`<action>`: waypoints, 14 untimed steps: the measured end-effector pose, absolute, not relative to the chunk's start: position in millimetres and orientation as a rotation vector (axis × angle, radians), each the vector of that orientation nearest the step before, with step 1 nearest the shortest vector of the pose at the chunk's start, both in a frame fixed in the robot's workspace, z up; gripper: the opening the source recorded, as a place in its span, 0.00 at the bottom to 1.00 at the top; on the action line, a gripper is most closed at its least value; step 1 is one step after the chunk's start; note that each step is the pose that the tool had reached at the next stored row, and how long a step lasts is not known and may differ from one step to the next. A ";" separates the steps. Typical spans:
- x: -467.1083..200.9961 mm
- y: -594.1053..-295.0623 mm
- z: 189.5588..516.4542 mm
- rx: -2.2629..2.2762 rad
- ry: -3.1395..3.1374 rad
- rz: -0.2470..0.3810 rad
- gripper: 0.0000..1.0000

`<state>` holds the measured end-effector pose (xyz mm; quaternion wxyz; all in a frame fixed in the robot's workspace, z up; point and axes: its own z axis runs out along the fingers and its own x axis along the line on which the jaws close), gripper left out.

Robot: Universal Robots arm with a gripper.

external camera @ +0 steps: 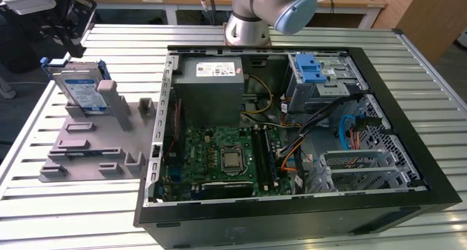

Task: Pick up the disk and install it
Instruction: 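Reach for the disk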

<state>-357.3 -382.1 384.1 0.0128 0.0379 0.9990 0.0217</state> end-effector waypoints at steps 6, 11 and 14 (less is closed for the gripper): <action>-365.3 -380.9 383.4 0.118 3.113 0.068 0.11; -372.5 -379.8 382.8 0.118 3.114 0.068 0.11; -377.0 -379.2 382.4 0.118 3.114 0.068 0.11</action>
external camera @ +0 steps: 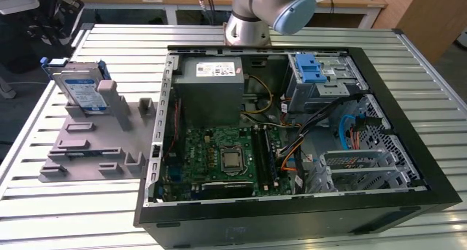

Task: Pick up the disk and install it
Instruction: 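Reach for the disk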

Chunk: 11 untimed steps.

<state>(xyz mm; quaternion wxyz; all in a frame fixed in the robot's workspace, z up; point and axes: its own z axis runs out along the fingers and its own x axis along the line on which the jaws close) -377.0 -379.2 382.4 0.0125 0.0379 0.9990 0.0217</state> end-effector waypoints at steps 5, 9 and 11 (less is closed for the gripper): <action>-384.9 -378.0 381.9 0.118 3.114 0.068 0.11; -391.5 -376.9 381.4 0.118 3.114 0.068 0.11; -394.9 -376.5 381.2 0.118 3.114 0.068 0.11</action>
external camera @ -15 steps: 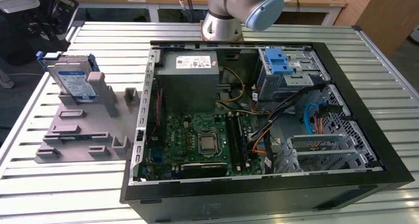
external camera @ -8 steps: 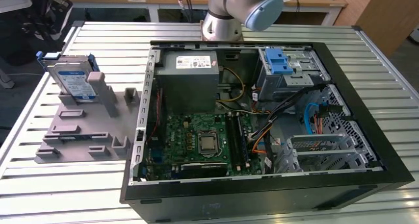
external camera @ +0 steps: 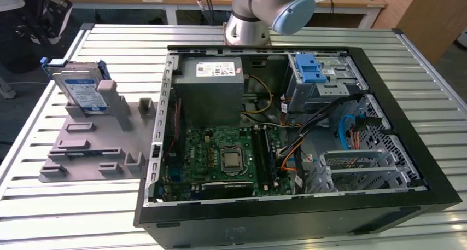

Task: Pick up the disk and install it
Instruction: 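Reach for the disk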

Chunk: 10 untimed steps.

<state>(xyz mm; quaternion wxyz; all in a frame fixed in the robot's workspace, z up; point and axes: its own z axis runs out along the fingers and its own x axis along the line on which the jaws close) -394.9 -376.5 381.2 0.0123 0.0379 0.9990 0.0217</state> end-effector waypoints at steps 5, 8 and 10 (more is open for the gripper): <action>-403.1 -375.3 380.7 0.118 3.114 0.068 0.11; -408.2 -374.7 380.4 0.118 3.114 0.068 0.11; -411.6 -374.2 380.1 0.118 3.114 0.068 0.11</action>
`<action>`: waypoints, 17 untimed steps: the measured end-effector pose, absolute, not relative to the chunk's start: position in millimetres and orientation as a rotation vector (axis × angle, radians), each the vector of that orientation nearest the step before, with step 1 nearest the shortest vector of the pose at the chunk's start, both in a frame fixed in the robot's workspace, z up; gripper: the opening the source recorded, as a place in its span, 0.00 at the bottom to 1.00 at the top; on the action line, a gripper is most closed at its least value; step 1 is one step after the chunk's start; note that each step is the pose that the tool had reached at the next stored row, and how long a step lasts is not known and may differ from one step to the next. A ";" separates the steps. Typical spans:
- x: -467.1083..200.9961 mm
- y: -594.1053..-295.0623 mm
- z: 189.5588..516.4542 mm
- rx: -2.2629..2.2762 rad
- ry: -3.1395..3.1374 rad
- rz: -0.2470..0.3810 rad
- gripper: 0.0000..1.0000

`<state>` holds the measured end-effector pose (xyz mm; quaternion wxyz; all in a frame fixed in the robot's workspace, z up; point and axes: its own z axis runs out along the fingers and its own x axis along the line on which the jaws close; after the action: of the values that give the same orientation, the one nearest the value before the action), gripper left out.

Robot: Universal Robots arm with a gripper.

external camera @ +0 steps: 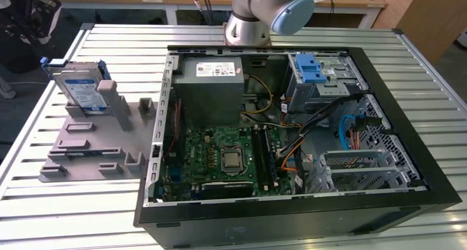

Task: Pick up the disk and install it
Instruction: 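Reach for the disk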

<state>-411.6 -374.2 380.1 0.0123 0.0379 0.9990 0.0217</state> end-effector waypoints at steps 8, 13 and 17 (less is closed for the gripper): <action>-426.8 -370.3 379.4 0.118 3.114 0.068 0.11; -432.8 -358.8 378.0 0.118 3.115 0.067 0.11; -432.6 -356.5 375.2 0.119 3.120 0.067 0.11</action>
<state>-432.6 -356.5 375.2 0.0094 0.0380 0.9990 0.0215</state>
